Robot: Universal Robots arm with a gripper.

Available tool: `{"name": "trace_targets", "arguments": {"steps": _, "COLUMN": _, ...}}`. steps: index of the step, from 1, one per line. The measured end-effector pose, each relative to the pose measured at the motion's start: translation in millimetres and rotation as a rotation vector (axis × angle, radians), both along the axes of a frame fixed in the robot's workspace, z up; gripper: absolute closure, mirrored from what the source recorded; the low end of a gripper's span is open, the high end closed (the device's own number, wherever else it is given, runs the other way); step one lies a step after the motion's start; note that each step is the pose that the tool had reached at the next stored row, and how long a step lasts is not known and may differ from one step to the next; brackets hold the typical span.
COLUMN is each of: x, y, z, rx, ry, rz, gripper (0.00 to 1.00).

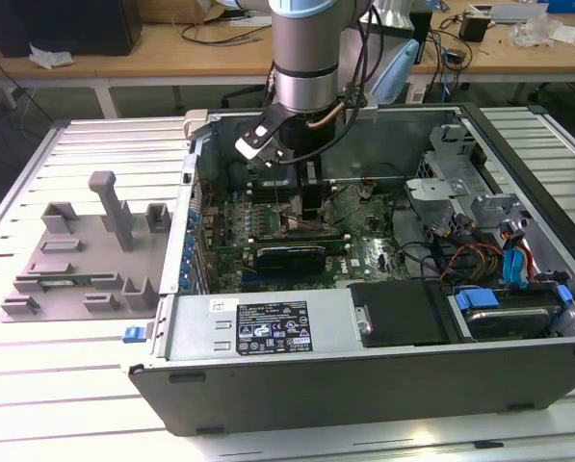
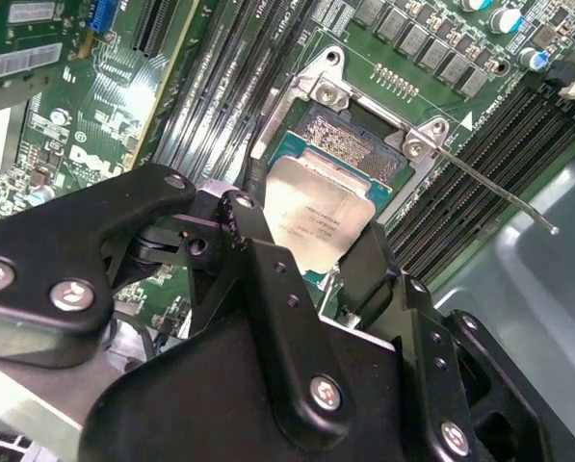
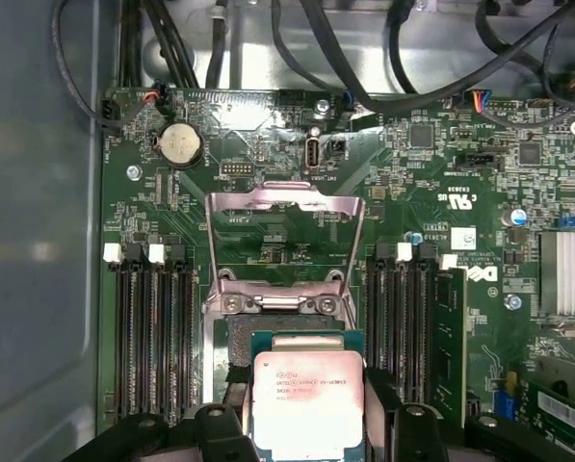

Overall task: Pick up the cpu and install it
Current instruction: 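Place the cpu into insertion slot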

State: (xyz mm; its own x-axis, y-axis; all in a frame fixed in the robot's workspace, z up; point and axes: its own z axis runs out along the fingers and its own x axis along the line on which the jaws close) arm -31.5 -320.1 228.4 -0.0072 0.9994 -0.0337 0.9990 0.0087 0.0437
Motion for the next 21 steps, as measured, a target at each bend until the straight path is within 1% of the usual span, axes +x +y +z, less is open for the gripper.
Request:
{"name": "trace_targets", "arguments": {"steps": 2, "x": -0.1, "y": 0.6, "z": -4.4, "rx": 0.0001, "ry": 0.0016, "rz": 0.003, "gripper": 0.45}}
{"name": "trace_targets", "arguments": {"steps": 6, "x": 0.0, "y": 2.8, "z": -7.1, "rx": 0.0002, "ry": 0.0022, "rz": 0.006, "gripper": 0.45}}
{"name": "trace_targets", "arguments": {"steps": 9, "x": 0.0, "y": 3.0, "z": -11.2, "rx": 0.0, "ry": 0.0028, "rz": 0.007, "gripper": 0.45}}
{"name": "trace_targets", "arguments": {"steps": 10, "x": 0.0, "y": 3.1, "z": -14.0, "rx": 0.0, "ry": 0.0032, "rz": 0.007, "gripper": 0.45}}
{"name": "trace_targets", "arguments": {"steps": 11, "x": 0.0, "y": 4.6, "z": -18.4, "rx": 0.0, "ry": 0.0035, "rz": 0.007, "gripper": 0.45}}
{"name": "trace_targets", "arguments": {"steps": 12, "x": -0.4, "y": 8.0, "z": -23.3, "rx": 0.0, "ry": 0.0035, "rz": 0.007, "gripper": 0.45}}
{"name": "trace_targets", "arguments": {"steps": 13, "x": -1.8, "y": 8.1, "z": -29.7, "rx": 0.0002, "ry": 0.0034, "rz": 0.007, "gripper": 0.45}}
{"name": "trace_targets", "arguments": {"steps": 16, "x": -1.9, "y": 8.0, "z": -30.5, "rx": 0.0, "ry": 0.0035, "rz": 0.007, "gripper": 0.45}}
{"name": "trace_targets", "arguments": {"steps": 21, "x": -3.1, "y": 8.2, "z": -31.1, "rx": 0.0, "ry": 0.0035, "rz": -0.011, "gripper": 0.45}}
